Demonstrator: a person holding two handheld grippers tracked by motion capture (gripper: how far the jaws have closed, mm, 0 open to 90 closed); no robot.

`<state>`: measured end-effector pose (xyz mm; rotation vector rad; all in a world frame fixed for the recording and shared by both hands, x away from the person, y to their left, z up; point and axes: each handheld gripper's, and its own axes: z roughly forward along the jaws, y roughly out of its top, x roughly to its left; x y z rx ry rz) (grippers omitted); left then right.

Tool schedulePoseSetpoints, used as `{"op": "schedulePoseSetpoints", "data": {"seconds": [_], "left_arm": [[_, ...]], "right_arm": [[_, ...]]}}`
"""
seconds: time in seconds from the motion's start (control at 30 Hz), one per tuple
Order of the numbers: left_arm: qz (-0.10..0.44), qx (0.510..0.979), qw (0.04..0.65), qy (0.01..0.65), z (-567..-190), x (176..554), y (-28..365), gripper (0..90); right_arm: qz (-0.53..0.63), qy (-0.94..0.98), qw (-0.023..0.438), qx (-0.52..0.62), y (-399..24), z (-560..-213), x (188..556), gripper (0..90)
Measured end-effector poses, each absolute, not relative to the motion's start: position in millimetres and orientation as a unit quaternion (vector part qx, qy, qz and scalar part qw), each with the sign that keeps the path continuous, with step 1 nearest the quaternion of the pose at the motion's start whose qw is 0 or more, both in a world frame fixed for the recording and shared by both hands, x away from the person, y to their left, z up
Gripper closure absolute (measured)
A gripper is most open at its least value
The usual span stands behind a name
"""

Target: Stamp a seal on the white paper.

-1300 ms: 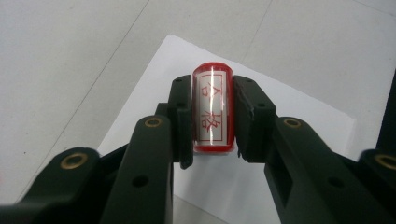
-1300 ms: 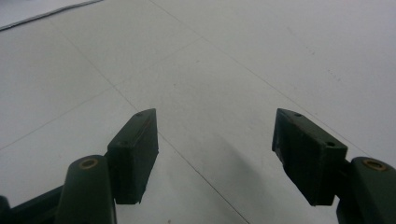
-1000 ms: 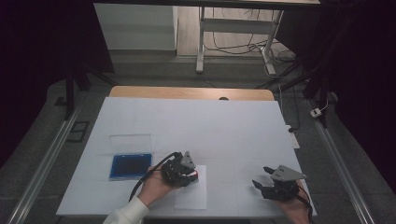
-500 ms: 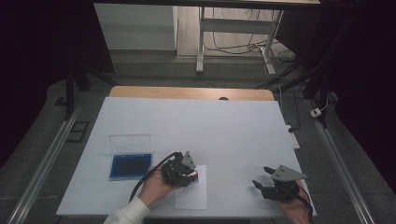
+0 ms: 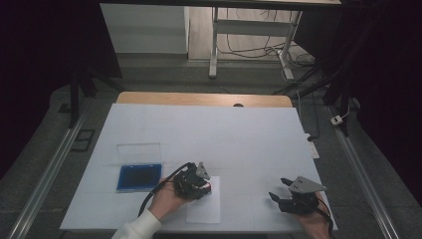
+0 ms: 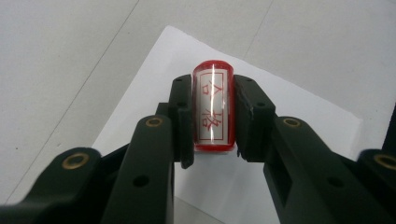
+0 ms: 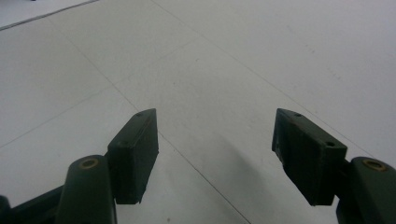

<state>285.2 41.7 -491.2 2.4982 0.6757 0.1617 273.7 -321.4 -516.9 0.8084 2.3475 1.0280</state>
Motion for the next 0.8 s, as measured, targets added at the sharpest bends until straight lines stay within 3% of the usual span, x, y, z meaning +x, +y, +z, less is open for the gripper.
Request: {"op": "schedulePoseSetpoints", "data": {"seconds": [0.8], "left_arm": [[0.057,0.931,0.269,0.242,-492.6,287.0,42.3,70.7]], "right_arm": [[0.369,0.853,0.224,0.292,-319.0,-518.2,273.8,31.0]]}}
